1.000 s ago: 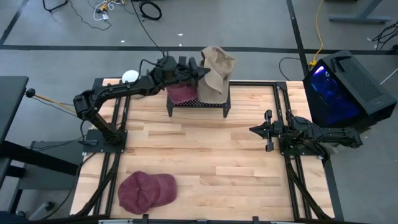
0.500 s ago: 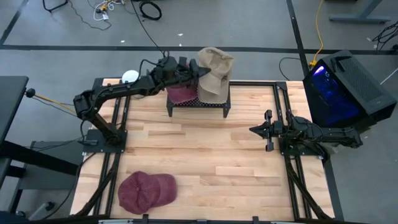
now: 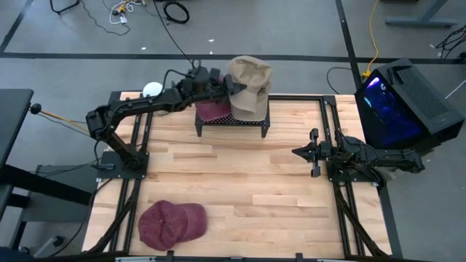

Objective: Pick & Place hat
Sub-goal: Stack the brown cap on the brown cap on the shelf

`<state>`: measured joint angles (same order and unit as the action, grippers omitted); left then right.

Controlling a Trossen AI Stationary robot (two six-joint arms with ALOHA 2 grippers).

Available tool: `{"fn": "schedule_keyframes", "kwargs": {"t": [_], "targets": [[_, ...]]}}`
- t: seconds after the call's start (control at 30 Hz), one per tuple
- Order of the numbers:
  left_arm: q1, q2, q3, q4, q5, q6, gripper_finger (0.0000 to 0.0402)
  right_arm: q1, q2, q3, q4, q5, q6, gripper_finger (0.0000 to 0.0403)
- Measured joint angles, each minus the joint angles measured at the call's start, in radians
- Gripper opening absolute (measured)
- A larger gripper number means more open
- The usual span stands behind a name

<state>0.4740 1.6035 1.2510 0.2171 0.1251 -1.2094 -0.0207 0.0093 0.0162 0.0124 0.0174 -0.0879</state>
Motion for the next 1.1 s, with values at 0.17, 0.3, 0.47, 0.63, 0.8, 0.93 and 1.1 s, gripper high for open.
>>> {"fn": "schedule_keyframes", "kwargs": {"t": [0.17,0.3,0.47,0.63,0.8,0.93,1.1], "targets": [[0.0,0.0,0.0,-0.037,0.009,0.017,0.0186,0.0,0.0,0.0,0.0,0.0,0.0,0.001],[0.001,0.0,0.0,-0.022,0.031,0.018,0.0185,0.0,0.0,0.0,0.0,0.0,0.0,0.001],[0.001,0.0,0.0,0.031,0.063,0.018,0.0165,0.0,0.0,0.0,0.0,0.0,0.0,0.001],[0.001,0.0,0.0,0.062,0.082,0.018,0.0118,0.0,0.0,0.0,0.0,0.0,0.0,0.001],[0.001,0.0,0.0,0.073,0.082,0.019,0.0067,0.0,0.0,0.0,0.0,0.0,0.0,0.001],[0.0,0.0,0.0,0.097,0.083,0.024,0.0035,0.0,0.0,0.0,0.0,0.0,0.0,0.001],[0.0,0.0,0.0,0.184,0.107,0.045,0.0012,0.0,0.0,0.0,0.0,0.0,0.0,0.001]]}}
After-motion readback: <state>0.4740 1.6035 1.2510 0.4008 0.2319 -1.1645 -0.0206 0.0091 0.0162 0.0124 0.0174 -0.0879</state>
